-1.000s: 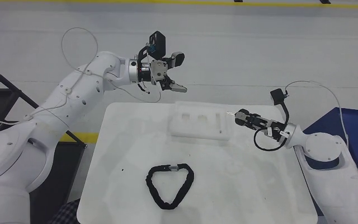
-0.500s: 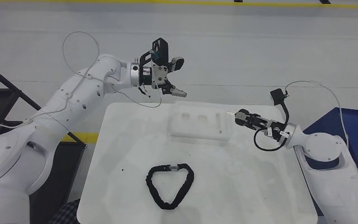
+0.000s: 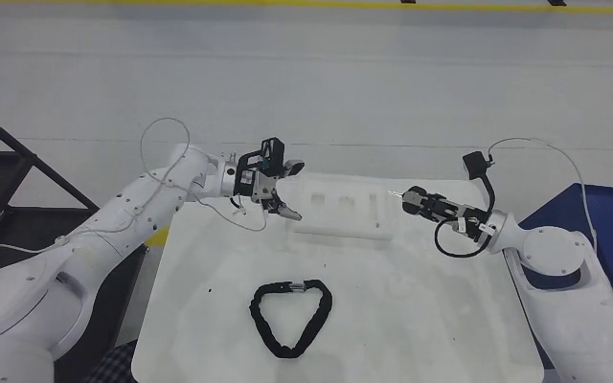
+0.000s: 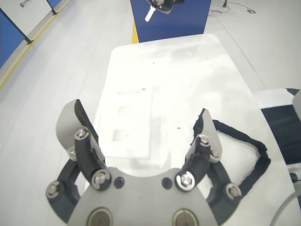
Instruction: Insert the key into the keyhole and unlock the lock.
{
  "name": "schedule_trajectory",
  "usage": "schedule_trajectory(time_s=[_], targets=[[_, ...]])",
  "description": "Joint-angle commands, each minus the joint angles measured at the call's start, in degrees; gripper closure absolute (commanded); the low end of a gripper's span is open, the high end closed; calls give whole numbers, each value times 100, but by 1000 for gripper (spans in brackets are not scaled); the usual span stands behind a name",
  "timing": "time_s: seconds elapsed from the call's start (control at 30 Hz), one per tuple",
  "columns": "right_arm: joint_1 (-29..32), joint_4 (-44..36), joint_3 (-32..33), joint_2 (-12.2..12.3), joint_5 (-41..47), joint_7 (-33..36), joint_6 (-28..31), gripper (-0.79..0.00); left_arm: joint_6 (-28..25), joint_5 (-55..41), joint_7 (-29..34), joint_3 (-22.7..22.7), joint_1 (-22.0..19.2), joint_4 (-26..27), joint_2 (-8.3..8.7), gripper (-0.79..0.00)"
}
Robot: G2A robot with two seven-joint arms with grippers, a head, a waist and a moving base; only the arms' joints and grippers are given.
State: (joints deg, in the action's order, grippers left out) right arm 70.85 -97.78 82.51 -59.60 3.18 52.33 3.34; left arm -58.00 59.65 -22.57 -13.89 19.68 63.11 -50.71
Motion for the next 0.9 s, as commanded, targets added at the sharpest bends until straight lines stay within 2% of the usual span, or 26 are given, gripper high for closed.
schedule_trajectory(time_s=[0.0,0.13,0.4,0.7,0.87], targets=[[0,0,0,0,0,0,0,0,0,372,-237,89,106,36,-23,-785],[0,0,0,0,0,0,0,0,0,989,-773,407,284,83,-124,-785],[0,0,0,0,0,0,0,0,0,1792,-1471,415,757,-235,-448,-785],[0,0,0,0,0,0,0,0,0,3319,-2369,415,1048,-739,-755,-785],[0,0,0,0,0,0,0,0,0,3319,-2369,415,1048,-739,-755,-785]])
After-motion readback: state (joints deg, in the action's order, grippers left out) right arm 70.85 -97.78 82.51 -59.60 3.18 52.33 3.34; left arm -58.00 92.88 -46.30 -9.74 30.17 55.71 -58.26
